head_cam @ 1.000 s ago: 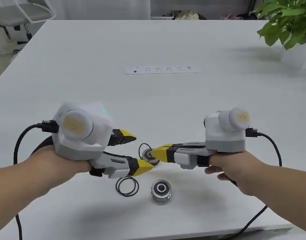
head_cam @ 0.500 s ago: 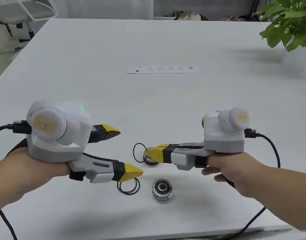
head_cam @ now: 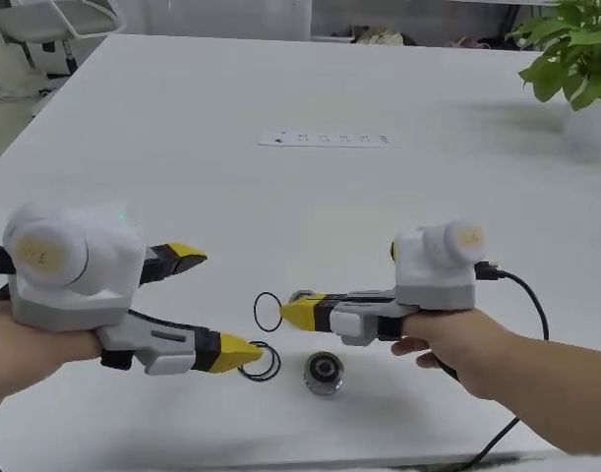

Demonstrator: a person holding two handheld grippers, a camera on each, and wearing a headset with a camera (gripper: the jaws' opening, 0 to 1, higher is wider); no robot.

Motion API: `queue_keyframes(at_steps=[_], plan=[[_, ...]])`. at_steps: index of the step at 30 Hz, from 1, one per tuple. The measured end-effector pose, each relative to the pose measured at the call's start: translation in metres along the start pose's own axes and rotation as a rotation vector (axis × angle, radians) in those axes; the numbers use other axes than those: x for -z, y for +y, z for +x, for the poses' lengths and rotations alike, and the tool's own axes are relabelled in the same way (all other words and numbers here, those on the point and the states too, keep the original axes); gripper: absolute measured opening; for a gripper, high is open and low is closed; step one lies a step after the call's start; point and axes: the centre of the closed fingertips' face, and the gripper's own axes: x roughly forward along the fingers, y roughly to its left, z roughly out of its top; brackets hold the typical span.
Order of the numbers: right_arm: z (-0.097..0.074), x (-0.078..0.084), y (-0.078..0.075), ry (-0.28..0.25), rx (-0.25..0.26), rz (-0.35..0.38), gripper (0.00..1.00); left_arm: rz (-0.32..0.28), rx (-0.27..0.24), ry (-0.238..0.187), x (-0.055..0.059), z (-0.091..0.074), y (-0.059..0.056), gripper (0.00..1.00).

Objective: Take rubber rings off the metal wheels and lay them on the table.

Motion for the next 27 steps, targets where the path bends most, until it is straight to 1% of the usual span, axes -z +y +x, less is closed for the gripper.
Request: queue_keyframes(at_steps=[4, 9, 14, 19, 27], plan=[[0.006, 0.007, 0.005, 0.028, -0.014, 0.008, 0.00, -0.002, -0.012, 0.000, 0.003, -0.006, 0.003, 0.79], [0.011, 0.014, 0.006, 0.053, -0.019, 0.019, 0.00, -0.007, -0.020, -0.001, 0.005, -0.010, 0.004, 0.80], [0.013, 0.022, 0.006, 0.081, -0.016, 0.023, 0.00, -0.010, -0.020, 0.003, 0.008, -0.011, 0.003, 0.80], [0.011, 0.027, 0.001, 0.099, 0.001, 0.023, 0.00, -0.015, -0.019, 0.010, 0.010, -0.011, 0.003, 0.79], [0.004, 0.030, -0.012, 0.110, 0.053, 0.027, 0.00, -0.020, -0.019, 0.021, 0.013, -0.011, 0.003, 0.79]])
